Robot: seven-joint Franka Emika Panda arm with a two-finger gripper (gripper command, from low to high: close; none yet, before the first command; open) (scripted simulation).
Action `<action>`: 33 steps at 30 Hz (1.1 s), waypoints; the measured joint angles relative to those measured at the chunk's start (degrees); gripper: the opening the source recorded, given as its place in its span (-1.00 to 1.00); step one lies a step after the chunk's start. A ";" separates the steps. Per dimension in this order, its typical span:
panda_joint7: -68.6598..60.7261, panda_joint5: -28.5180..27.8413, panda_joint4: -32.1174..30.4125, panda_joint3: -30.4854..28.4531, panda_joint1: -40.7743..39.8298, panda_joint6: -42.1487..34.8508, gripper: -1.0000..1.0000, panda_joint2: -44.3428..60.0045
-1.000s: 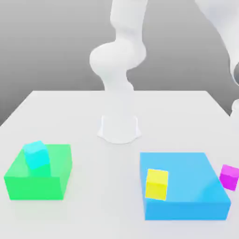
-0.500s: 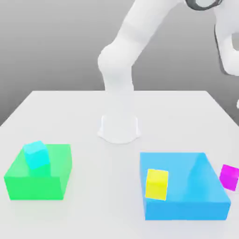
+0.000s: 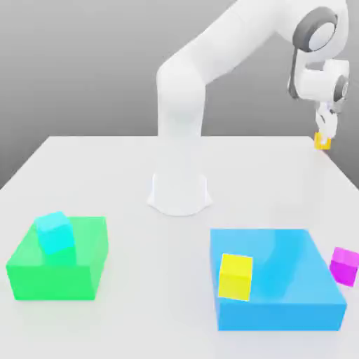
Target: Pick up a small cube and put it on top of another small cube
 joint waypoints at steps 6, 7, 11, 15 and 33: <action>-0.58 0.96 -0.48 1.07 -0.67 -1.03 1.00 -1.57; -1.11 1.98 -1.10 2.18 -1.47 -2.29 1.00 -3.43; -6.89 3.44 -5.52 3.38 -8.15 -3.19 1.00 -7.20; -14.20 3.92 -10.78 2.85 -16.71 -1.74 1.00 -9.51; -48.15 11.89 -35.76 -1.51 -59.33 11.31 1.00 -26.61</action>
